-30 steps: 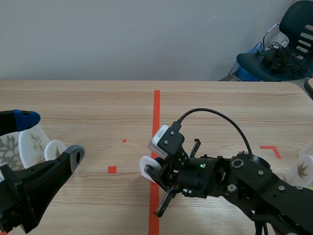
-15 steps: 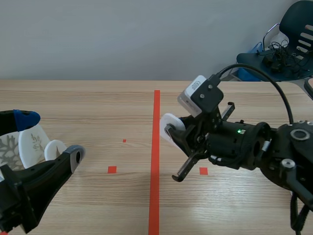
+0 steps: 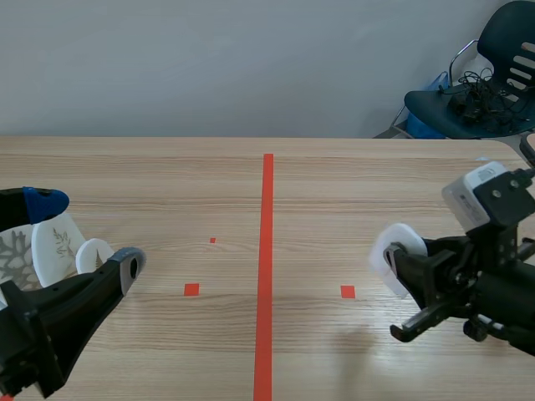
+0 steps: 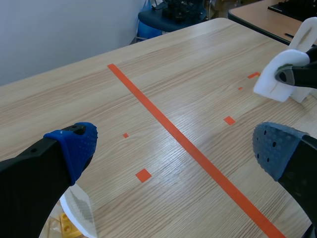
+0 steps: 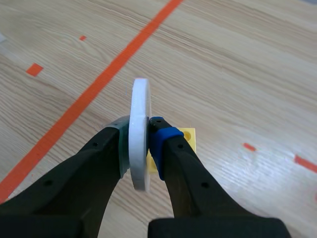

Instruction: Do the leaf sorting experiment

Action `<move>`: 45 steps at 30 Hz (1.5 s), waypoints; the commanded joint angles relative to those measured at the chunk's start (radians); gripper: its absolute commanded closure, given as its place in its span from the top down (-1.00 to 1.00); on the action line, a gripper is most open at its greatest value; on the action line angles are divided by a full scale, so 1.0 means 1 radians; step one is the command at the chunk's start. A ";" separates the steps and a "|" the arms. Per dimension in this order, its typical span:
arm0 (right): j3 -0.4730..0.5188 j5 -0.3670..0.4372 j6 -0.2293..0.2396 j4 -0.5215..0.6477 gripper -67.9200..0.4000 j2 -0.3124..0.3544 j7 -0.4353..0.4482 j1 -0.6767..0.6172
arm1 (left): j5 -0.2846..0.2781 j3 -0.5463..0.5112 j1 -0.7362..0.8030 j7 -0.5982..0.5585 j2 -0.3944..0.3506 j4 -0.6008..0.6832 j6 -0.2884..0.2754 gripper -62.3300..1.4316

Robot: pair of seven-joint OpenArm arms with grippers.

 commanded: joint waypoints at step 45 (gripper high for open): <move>0.274 0.047 -0.197 -0.202 -0.04 -0.064 0.116 0.085 | -0.006 0.005 -0.006 -0.014 0.005 0.008 -0.002 1.00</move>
